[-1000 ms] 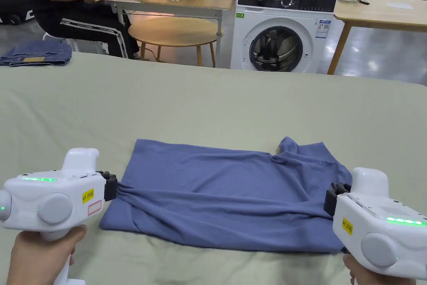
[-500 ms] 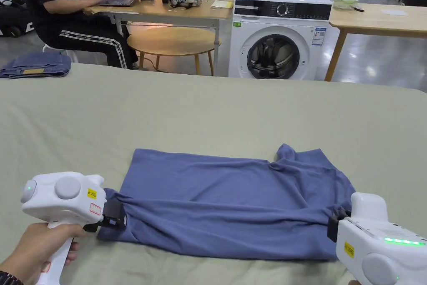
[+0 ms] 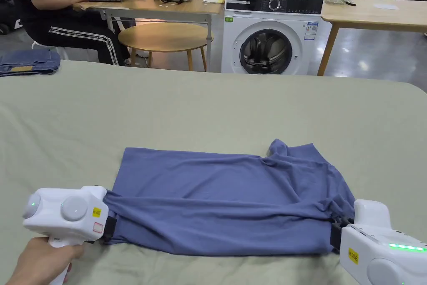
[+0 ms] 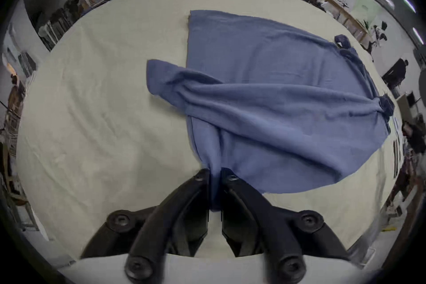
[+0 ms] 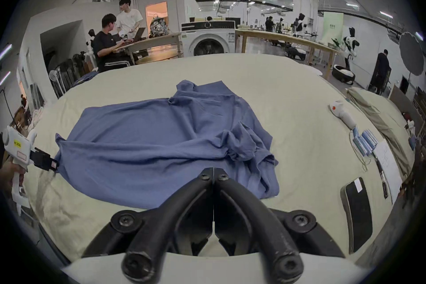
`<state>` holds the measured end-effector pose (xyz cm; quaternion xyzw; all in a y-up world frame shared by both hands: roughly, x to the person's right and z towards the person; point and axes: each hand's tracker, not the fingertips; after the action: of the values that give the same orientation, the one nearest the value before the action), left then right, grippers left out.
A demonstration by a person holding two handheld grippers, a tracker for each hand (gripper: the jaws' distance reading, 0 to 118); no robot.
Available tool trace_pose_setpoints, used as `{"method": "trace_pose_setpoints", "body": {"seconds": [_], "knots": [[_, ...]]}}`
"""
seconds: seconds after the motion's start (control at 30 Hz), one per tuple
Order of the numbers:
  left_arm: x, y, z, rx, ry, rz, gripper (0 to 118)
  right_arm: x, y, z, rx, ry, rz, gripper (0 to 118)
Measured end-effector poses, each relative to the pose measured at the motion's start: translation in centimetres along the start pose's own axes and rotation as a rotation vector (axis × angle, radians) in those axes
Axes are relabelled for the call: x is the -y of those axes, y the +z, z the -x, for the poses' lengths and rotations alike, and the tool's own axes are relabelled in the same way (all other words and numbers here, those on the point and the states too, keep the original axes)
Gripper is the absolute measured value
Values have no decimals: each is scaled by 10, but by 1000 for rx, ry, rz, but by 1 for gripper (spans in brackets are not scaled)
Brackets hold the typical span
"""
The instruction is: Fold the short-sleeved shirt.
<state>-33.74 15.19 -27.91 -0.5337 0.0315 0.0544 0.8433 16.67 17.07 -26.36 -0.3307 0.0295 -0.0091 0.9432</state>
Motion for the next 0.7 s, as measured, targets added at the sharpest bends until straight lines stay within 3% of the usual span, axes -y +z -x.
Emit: {"method": "trace_pose_setpoints", "body": {"seconds": [0.1, 0.3, 0.33, 0.43, 0.6, 0.7], "knots": [[9, 12, 12, 44, 60, -60, 3, -2, 4, -12, 12, -5, -6, 0], [27, 42, 12, 52, 44, -126, 3, -13, -9, -43, 31, -7, 74, 1], [28, 45, 12, 53, 39, -130, 3, -14, -13, -47, 31, 1, 101, 14], [31, 49, 14, 59, 40, -143, 3, -16, -30, -53, 21, 29, 175, 70], [33, 53, 10, 52, 23, -151, 3, -9, -70, -57, 4, 85, 268, 73], [32, 53, 10, 50, 20, -149, 3, -4, -86, -56, 30, 77, 325, 73]]}}
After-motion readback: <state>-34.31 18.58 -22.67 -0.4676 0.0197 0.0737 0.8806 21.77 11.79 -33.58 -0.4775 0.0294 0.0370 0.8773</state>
